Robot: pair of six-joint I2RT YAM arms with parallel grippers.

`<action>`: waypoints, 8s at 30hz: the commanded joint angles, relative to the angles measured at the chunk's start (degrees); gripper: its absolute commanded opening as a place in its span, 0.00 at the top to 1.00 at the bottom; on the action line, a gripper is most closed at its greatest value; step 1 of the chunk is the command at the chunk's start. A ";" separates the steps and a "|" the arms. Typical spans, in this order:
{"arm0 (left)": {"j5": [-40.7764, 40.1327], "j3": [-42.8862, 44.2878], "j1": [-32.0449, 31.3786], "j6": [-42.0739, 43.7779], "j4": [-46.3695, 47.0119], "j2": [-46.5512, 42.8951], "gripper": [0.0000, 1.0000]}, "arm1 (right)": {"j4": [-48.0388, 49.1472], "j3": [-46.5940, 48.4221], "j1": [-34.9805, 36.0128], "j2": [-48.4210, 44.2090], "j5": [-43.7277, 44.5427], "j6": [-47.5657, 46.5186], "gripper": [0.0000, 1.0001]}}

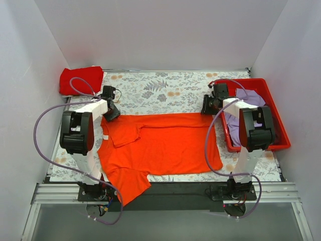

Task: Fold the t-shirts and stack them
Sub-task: Fold the tshirt

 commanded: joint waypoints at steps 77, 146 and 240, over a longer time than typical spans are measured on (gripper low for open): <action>2.26 -29.06 6.17 -8.68 -9.57 -26.66 1.00 | -12.19 -31.53 5.38 -43.46 13.51 4.35 0.52; 4.02 -20.55 6.17 -7.63 -15.54 -35.19 1.00 | -23.09 -20.19 7.66 -33.17 15.63 7.26 0.99; -0.20 -20.53 -12.72 -8.85 -13.17 -21.30 0.54 | -16.24 -20.45 7.92 -33.35 0.33 -2.50 0.37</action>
